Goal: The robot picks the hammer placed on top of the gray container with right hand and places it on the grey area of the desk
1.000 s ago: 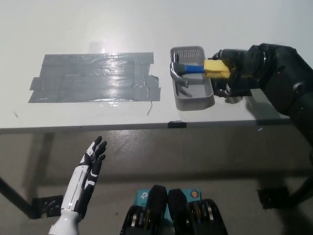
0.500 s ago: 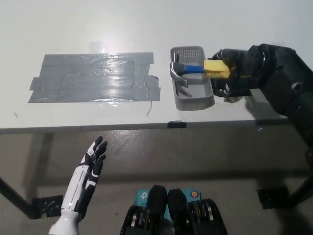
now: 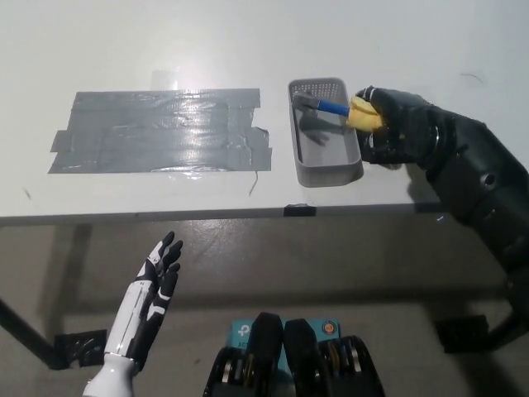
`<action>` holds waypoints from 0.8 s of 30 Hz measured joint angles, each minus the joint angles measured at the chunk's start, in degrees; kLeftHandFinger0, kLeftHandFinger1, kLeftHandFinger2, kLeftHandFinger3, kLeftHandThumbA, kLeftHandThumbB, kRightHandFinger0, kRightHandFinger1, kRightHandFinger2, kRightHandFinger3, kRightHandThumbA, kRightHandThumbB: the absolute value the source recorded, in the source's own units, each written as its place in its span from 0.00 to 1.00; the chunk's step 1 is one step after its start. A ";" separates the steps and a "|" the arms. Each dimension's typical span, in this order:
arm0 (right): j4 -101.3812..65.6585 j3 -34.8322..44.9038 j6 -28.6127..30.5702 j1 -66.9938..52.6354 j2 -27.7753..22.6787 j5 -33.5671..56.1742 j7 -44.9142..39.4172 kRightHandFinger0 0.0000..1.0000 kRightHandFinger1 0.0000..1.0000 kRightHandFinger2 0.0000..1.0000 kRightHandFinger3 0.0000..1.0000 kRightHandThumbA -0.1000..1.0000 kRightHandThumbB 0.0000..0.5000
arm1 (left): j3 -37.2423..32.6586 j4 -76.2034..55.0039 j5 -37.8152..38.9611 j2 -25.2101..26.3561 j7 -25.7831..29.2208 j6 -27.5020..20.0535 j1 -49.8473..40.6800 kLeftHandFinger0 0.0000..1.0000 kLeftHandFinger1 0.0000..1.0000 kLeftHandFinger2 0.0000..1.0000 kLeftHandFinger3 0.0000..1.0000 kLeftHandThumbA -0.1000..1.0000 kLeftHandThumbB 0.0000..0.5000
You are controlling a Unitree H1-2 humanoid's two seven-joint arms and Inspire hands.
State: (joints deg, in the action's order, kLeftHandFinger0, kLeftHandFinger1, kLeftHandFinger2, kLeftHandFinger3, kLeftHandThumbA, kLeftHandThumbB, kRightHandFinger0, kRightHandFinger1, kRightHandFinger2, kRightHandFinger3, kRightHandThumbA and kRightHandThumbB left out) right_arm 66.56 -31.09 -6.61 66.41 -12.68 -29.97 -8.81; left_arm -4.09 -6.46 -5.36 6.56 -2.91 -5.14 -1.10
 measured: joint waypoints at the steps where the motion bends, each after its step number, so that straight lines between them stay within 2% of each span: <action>1: 0.10 0.12 0.27 -0.07 0.05 -0.01 0.54 0.10 0.59 0.91 1.00 0.00 0.28 | 0.00 0.00 0.01 0.00 -0.05 0.04 0.00 1.00 1.00 1.00 1.00 0.93 0.16; 7: 1.62 1.19 2.64 -0.70 0.24 -0.06 5.34 0.12 0.58 0.90 1.00 0.00 0.31 | 0.07 -0.03 0.30 0.00 -0.56 0.33 0.04 1.00 1.00 1.00 1.00 0.92 0.13; 9: 2.08 1.85 3.54 -0.89 0.22 -0.05 7.08 0.08 0.52 0.83 0.88 0.00 0.35 | 0.08 -0.04 0.38 0.00 -0.68 0.42 0.09 1.00 1.00 1.00 1.00 0.92 0.12; 10: 2.28 2.32 3.89 -0.95 0.20 -0.01 7.83 0.06 0.49 0.81 0.84 0.00 0.33 | 0.09 -0.04 0.39 0.00 -0.72 0.45 0.17 1.00 1.00 1.00 1.00 0.92 0.12; 11: 2.52 2.74 4.27 -0.95 0.19 0.03 8.48 0.06 0.48 0.80 0.84 0.00 0.33 | 0.11 -0.04 0.40 0.00 -0.80 0.48 0.26 1.00 1.00 1.00 1.00 0.92 0.09; 12: 2.73 3.49 4.82 -0.94 0.18 0.10 9.14 0.07 0.47 0.77 0.78 0.00 0.31 | 0.14 -0.04 0.40 0.00 -0.89 0.49 0.38 1.00 1.00 1.00 1.00 0.92 0.09; 14: 2.84 5.33 5.86 -0.86 0.15 0.39 10.81 0.01 0.42 0.73 0.71 0.00 0.27 | 0.23 -0.09 0.42 0.01 -1.02 0.51 0.73 1.00 1.00 1.00 1.00 0.92 0.09; 16: 2.79 6.82 6.26 -0.45 0.15 0.58 12.00 0.00 0.42 0.77 0.83 0.00 0.28 | 0.37 -0.17 0.52 0.02 -1.13 0.53 1.05 1.00 1.00 1.00 1.00 0.91 0.08; 19: 2.59 9.20 6.86 1.27 0.12 0.85 13.21 0.00 0.41 0.79 0.89 0.00 0.26 | 0.55 -0.21 0.59 0.02 -1.15 0.54 1.55 1.00 1.00 1.00 1.00 0.91 0.08; 20: 2.47 9.54 6.94 1.60 0.12 0.89 13.35 0.00 0.44 0.84 0.93 0.00 0.23 | 0.57 -0.20 0.60 0.02 -1.15 0.54 1.60 1.00 1.00 1.00 1.00 0.91 0.08; 22: 1.58 10.81 7.06 3.43 0.12 0.92 13.52 0.01 0.47 0.87 0.97 0.00 0.24 | 0.63 -0.21 0.60 0.02 -1.15 0.54 1.67 1.00 1.00 1.00 1.00 0.91 0.07; 24: 0.85 11.19 7.37 5.06 0.16 0.90 13.59 0.01 0.47 0.86 0.96 0.00 0.26 | 0.67 -0.22 0.62 0.03 -1.17 0.54 1.68 1.00 1.00 1.00 1.00 0.91 0.09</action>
State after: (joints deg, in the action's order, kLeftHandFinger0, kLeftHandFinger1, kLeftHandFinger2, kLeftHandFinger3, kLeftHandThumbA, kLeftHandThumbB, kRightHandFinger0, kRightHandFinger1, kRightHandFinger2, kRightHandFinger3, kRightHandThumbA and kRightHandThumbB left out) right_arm 67.42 -19.90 0.75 71.47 -12.52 -29.06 4.77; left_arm -3.42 -6.69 -4.74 6.60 -4.08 -4.61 0.58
